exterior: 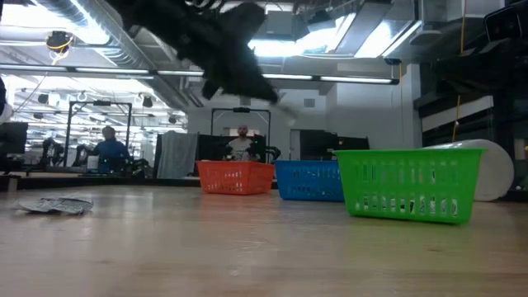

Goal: Pick & Place First Aid Supplies
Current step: Put the green bandage pack into the blue basket

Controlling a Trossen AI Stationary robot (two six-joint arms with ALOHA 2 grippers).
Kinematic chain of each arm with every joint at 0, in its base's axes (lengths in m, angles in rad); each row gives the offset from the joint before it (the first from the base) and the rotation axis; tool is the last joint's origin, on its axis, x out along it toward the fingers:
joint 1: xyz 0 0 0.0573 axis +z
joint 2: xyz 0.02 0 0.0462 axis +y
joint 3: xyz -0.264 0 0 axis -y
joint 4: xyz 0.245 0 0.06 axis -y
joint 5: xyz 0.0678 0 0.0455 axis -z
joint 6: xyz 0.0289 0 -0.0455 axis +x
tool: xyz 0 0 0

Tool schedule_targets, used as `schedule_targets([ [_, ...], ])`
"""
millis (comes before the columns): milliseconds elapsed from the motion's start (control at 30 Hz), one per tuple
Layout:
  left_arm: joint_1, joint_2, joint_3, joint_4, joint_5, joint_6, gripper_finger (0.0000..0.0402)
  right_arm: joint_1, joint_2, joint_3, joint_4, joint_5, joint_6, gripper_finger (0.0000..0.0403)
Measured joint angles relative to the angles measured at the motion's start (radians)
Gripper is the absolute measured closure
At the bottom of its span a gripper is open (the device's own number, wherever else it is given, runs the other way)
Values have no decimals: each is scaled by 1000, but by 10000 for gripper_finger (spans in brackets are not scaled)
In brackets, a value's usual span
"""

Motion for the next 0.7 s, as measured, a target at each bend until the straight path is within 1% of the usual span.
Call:
schedule_targets([
  [300, 57, 12, 1, 255, 0, 107, 400, 0, 0, 0, 0, 0, 0, 377],
  [400, 71, 42, 1, 340, 32, 136, 400, 0, 0, 0, 0, 0, 0, 377],
  [467, 73, 65, 1, 362, 44, 153, 399, 0, 0, 0, 0, 0, 0, 377],
  [700, 85, 149, 0, 461, 15, 175, 399, 0, 0, 0, 0, 0, 0, 377],
])
